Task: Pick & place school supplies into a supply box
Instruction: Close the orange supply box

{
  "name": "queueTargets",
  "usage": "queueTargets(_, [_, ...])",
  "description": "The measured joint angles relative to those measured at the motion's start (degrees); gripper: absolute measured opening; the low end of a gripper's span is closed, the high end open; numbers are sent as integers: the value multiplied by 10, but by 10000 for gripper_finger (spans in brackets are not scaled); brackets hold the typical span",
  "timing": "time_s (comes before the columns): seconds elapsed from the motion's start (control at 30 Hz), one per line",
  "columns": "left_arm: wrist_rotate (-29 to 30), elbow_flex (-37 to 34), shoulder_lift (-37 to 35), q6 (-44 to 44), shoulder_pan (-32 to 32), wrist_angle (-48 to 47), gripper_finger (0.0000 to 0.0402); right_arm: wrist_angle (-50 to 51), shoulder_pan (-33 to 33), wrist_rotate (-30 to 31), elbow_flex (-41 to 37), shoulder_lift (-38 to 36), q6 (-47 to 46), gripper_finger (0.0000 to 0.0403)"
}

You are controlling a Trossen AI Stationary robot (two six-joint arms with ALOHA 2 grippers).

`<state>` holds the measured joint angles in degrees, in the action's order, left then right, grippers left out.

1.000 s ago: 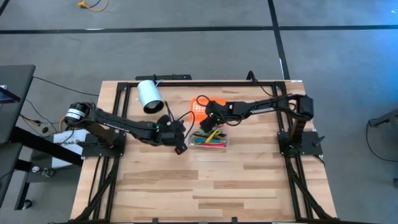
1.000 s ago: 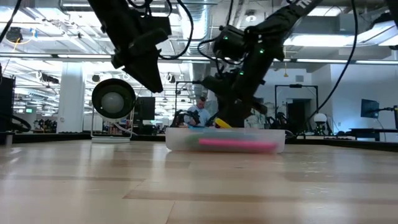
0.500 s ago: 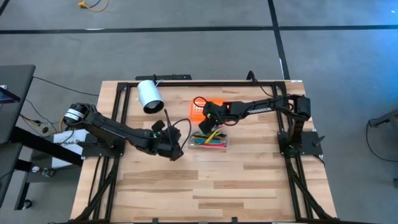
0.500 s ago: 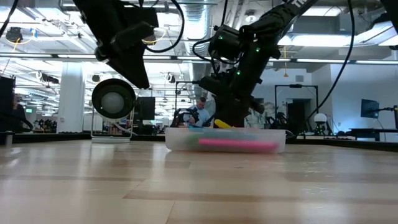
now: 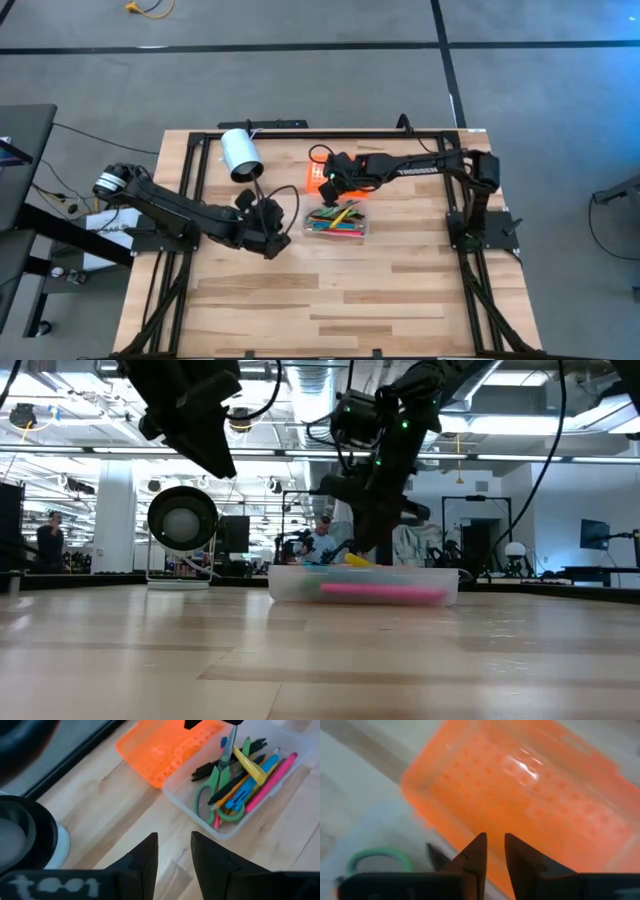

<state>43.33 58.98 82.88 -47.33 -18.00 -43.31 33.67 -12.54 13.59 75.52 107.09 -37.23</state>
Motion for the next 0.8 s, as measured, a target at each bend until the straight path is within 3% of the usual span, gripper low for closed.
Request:
queueTargets(0.3, [11, 0, -6, 2, -8, -10, 107, 40, -7, -23, -1, 0, -2, 4])
queueTargets(0.8, [24, 0, -6, 12, -7, -10, 107, 42, 1, -32, -8, 0, -13, 0])
